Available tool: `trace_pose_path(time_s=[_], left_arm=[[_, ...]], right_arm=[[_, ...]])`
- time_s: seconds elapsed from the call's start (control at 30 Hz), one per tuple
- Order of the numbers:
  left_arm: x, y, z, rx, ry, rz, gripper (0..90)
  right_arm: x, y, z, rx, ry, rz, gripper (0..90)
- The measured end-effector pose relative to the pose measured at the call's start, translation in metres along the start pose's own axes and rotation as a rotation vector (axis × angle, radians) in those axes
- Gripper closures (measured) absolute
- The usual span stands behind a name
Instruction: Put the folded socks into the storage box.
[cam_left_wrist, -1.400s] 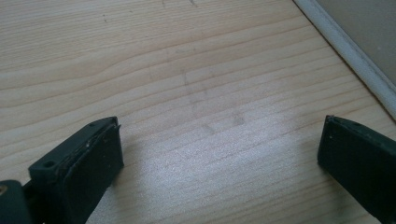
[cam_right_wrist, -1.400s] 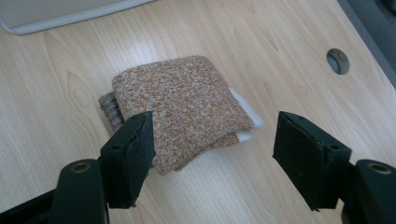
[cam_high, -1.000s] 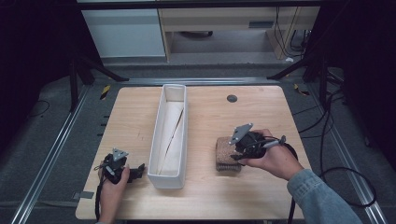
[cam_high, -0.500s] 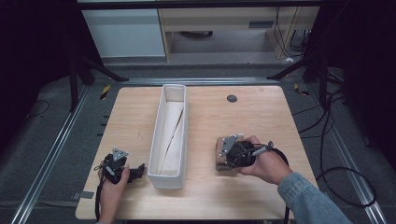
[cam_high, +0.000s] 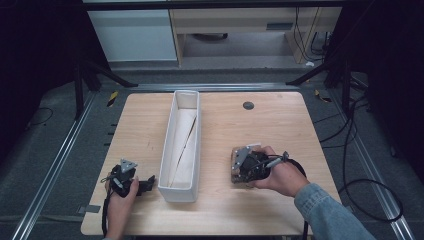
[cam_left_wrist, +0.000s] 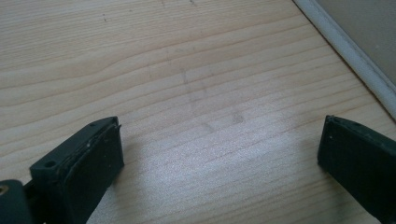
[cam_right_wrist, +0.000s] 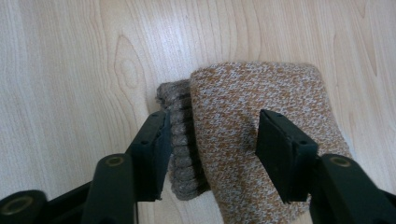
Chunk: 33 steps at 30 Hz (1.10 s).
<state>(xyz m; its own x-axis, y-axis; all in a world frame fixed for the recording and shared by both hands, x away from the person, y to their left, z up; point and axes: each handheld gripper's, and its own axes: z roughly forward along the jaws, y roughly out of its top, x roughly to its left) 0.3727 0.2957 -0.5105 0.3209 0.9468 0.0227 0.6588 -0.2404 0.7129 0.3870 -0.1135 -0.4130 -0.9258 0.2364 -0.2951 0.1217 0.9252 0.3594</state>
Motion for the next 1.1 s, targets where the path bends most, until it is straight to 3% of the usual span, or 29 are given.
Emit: trace_pose_path(time_s=[0.13, 0.63, 1.1], left_arm=[[0.0, 0.0, 0.0, 0.0, 0.0, 0.0, 0.0], [0.0, 0.0, 0.0, -0.002, 0.0, 0.0, 0.0], [0.0, 0.0, 0.0, -0.002, 0.0, 0.002, 0.0]], right_arm=[[0.001, -0.001, 0.003, 0.004, -0.007, -0.001, 39.3], [0.001, -0.003, 0.013, 0.024, -0.005, -0.026, 34.8], [0.003, -0.004, 0.022, 0.038, 0.002, -0.038, 17.9]])
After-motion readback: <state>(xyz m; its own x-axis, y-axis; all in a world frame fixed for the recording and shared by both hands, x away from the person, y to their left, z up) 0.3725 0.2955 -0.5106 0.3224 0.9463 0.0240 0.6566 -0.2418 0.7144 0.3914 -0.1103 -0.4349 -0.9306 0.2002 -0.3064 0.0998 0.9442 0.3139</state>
